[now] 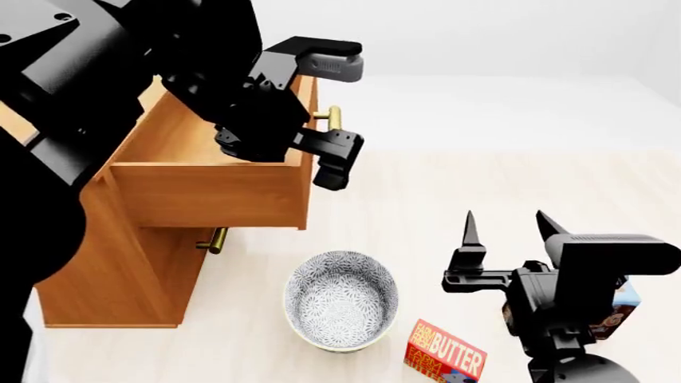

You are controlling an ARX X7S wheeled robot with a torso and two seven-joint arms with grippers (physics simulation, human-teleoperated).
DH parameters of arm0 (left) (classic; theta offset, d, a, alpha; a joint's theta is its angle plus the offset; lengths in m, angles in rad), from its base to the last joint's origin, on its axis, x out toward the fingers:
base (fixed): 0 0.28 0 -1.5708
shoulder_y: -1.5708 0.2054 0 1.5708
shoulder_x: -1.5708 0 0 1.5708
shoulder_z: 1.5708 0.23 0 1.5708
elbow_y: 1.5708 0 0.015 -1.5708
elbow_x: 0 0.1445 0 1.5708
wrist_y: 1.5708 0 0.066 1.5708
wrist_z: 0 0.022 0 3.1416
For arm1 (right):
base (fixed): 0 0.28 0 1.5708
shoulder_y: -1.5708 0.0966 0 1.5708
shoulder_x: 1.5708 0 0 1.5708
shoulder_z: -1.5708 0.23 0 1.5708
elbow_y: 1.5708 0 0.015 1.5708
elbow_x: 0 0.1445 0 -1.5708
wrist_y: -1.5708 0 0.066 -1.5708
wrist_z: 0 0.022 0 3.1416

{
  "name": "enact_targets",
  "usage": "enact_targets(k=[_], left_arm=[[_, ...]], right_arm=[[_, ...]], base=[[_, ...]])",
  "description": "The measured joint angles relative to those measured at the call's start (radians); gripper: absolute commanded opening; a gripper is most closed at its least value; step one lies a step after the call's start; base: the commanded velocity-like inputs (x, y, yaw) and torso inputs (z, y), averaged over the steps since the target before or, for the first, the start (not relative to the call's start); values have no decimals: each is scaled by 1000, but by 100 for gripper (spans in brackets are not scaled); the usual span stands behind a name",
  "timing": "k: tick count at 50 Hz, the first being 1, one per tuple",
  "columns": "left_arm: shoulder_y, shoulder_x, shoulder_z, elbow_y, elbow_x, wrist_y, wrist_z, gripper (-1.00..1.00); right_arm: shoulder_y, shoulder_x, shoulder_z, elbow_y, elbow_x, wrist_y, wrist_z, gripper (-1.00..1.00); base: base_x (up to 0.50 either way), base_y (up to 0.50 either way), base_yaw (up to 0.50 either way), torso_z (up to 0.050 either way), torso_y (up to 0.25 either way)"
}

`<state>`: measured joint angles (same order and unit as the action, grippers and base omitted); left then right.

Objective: Put the butter at the back in the top drawer of the cabinet and close it.

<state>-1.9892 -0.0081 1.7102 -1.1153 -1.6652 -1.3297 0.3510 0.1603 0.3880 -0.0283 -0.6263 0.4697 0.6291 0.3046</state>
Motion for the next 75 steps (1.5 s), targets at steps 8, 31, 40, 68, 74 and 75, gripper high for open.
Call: enact_targets(k=[8,31,40,68,74,75], left_arm=[[-4,-1,17,20,-34,18,-8,100],[-17,-11,97,41,-102,62,37,100],[-24,-16,150,38,-121,83,95,100],[-73,-9,70,45,-84,122,-3,100],[-90,-1,-17,37,-38,116,-85,100],[-92,0,-27,35,-31,115,-96,100]], right_arm=[[-4,5,10,-6,7,0,4,100],[-11,14,24,-8,18,-5,12,100],[-14,16,26,-6,22,-9,13,100],[-14,22,17,-14,26,-9,23,100],[-12,24,12,-23,28,-4,28,100],[-12,25,12,-24,28,-3,29,100]], base=[[0,0,0,0,0],[0,0,0,0,2],[0,0,0,0,2],[0,-1,-3,1,2],[0,0,0,0,0],[0,0,0,0,0]])
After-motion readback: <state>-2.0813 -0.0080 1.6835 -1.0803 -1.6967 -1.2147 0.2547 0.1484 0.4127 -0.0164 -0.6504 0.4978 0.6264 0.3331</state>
